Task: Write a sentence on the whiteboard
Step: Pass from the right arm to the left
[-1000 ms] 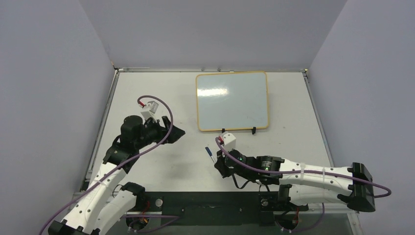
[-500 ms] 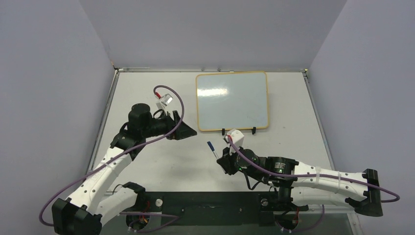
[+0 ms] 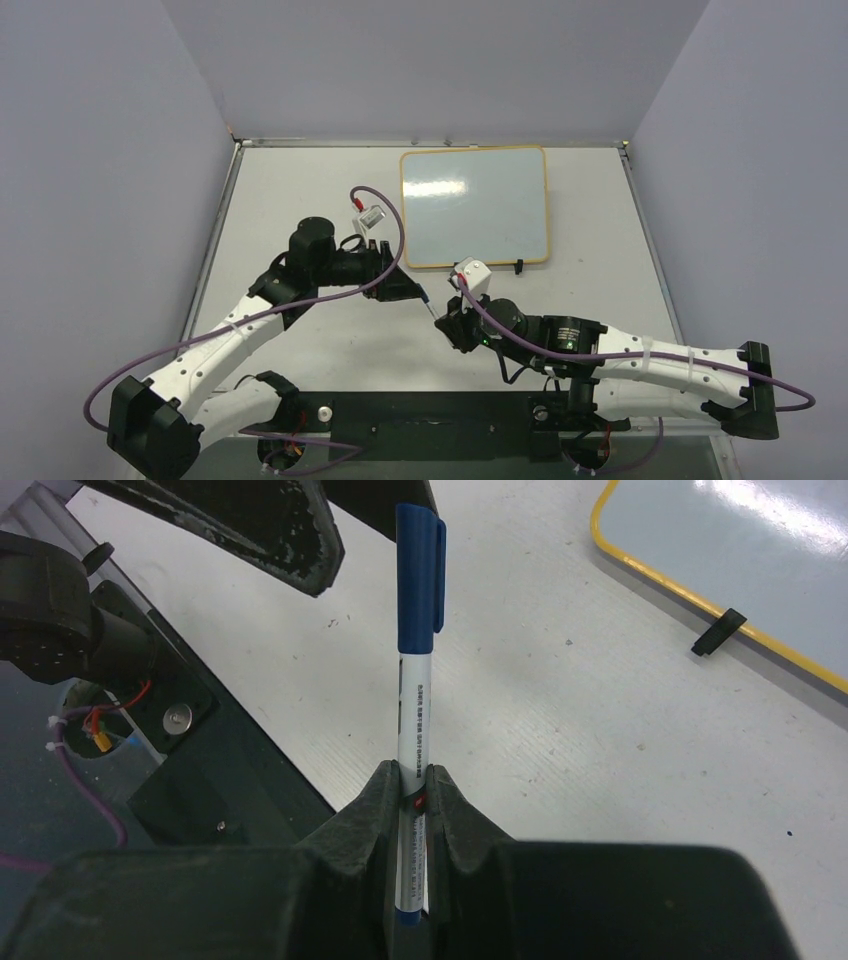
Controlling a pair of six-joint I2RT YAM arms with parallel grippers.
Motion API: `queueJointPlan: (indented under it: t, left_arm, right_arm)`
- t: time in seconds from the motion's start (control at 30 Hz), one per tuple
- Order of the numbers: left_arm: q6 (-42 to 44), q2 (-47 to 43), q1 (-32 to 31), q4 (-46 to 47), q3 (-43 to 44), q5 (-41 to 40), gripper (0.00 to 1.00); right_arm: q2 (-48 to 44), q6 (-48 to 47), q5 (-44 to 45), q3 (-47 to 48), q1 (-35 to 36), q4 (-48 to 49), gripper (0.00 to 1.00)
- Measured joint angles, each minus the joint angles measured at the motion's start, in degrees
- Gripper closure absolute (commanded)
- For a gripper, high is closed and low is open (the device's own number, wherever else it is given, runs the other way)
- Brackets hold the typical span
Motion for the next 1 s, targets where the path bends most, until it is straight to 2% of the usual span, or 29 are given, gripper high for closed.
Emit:
queueJointPlan:
  t: [0.13, 0.23, 0.3, 0.53, 1.0]
  left_arm:
    - [-1.6, 1.1, 0.0, 3.5, -0.9, 1.2, 0.35]
    - [-3.1, 1.8, 0.0, 6.0, -1.6, 2.0, 0.46]
    - [-4.2, 2.3, 0.0, 7.6, -2.0, 2.7, 0.49]
    - [-6.4, 2.6, -0.1, 11.2, -2.5, 4.2, 0.35]
    - [-8.7, 2.5, -0.1, 13.1, -2.5, 4.5, 0.3]
  right_arm:
    - [0.0, -0.6, -0.7, 0.0, 0.0, 0.4, 1.0]
    - [-0.1, -1.3, -1.3, 0.0, 0.0, 0.6, 1.0]
    - [-0.2, -1.7, -1.6, 0.0, 0.0, 0.7, 1.0]
    - [-0.2, -2.3, -2.3, 0.2, 0.0, 1.2, 1.0]
    - [-0.2, -3.2, -3.7, 0.7, 0.0, 1.7, 1.0]
